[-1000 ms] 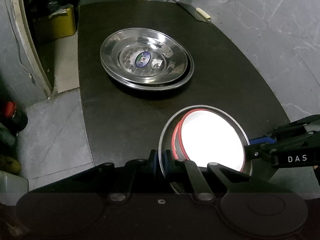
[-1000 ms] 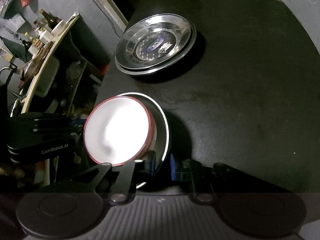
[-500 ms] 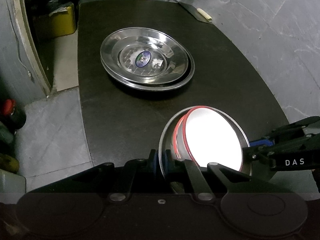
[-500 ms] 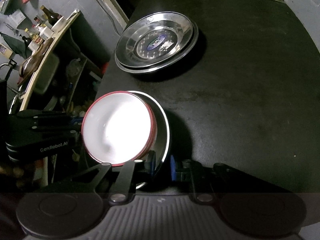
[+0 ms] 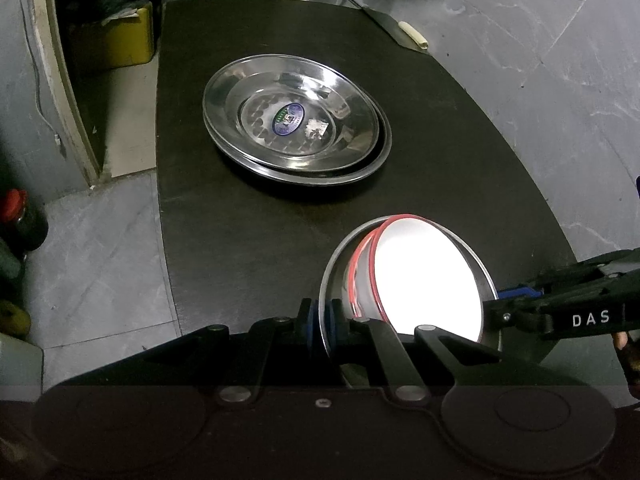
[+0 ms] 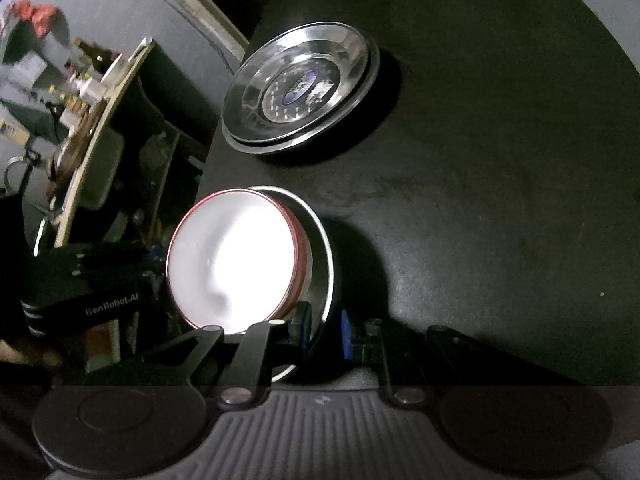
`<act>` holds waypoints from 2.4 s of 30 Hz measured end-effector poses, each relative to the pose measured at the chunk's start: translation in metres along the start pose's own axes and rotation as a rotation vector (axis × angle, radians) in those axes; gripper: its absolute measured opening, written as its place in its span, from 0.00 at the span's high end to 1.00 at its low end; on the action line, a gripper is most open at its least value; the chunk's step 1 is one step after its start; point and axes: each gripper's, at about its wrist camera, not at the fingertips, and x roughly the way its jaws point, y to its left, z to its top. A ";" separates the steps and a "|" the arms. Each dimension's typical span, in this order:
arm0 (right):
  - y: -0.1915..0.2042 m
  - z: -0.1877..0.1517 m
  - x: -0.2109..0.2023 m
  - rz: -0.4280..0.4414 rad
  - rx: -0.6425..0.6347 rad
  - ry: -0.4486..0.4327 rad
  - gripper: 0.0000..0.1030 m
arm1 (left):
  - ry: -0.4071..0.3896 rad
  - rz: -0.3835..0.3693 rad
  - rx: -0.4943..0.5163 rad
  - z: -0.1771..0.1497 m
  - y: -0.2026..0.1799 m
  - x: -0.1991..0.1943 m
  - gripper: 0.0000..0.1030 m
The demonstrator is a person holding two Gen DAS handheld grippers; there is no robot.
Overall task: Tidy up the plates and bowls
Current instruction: 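Lift the steel bowl with both grippers and lower it onto the steel plates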
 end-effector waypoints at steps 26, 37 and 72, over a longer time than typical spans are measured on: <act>-0.023 0.094 -0.032 0.015 0.049 -0.140 0.83 | -0.072 -0.098 -0.220 0.107 0.012 0.016 0.95; -0.006 0.167 0.013 0.094 -0.077 -0.080 0.83 | -0.121 0.032 -0.343 0.143 0.052 0.021 0.95; -0.008 0.193 0.051 0.092 -0.104 -0.049 0.85 | -0.099 0.135 -0.405 0.147 0.068 0.049 0.95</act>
